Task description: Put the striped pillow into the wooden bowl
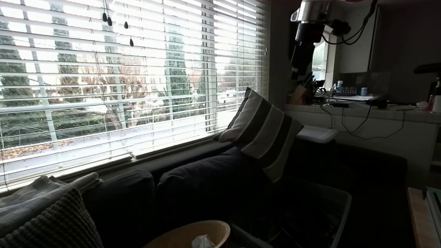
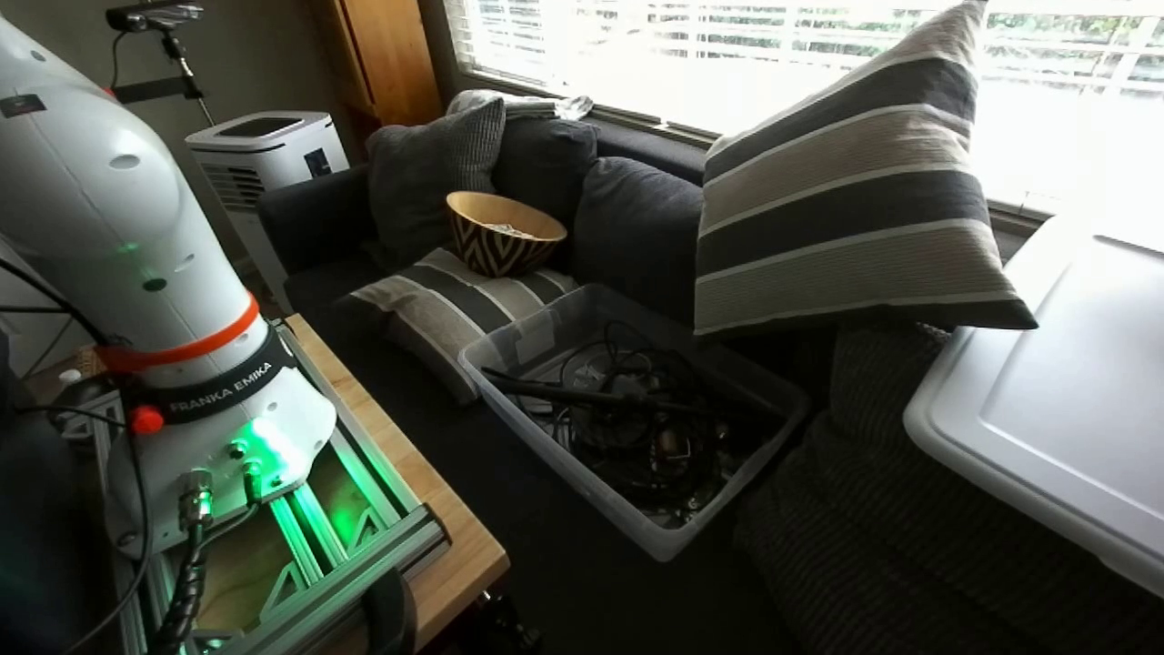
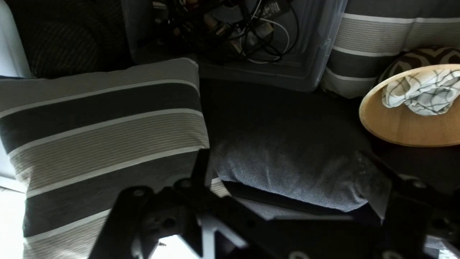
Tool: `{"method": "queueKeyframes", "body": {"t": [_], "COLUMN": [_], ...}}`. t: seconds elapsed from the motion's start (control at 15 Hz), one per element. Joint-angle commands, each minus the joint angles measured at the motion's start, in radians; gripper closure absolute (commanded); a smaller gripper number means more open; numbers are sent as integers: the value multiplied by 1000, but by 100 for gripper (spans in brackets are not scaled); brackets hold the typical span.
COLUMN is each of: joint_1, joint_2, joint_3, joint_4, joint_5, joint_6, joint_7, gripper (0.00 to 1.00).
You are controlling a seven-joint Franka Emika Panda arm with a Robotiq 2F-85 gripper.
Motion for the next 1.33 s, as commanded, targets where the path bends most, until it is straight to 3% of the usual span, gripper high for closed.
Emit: {"method": "queueKeyframes", "body": {"t": [0.0, 0.2, 0.53, 0.73, 1.27], "joint_1": [-3, -17, -55, -97, -219], "joint_2": [58, 141, 300, 381, 510], "joint_3": [-183, -291, -377, -385, -379], "joint_4": [22, 83, 208, 230, 199], "joint_5": [73, 115, 176, 193, 173], "joint_6": [53, 89, 118, 219, 316], "joint_7": [-271, -452, -617, -620, -598], "gripper": [0, 0, 0, 0, 0]}}
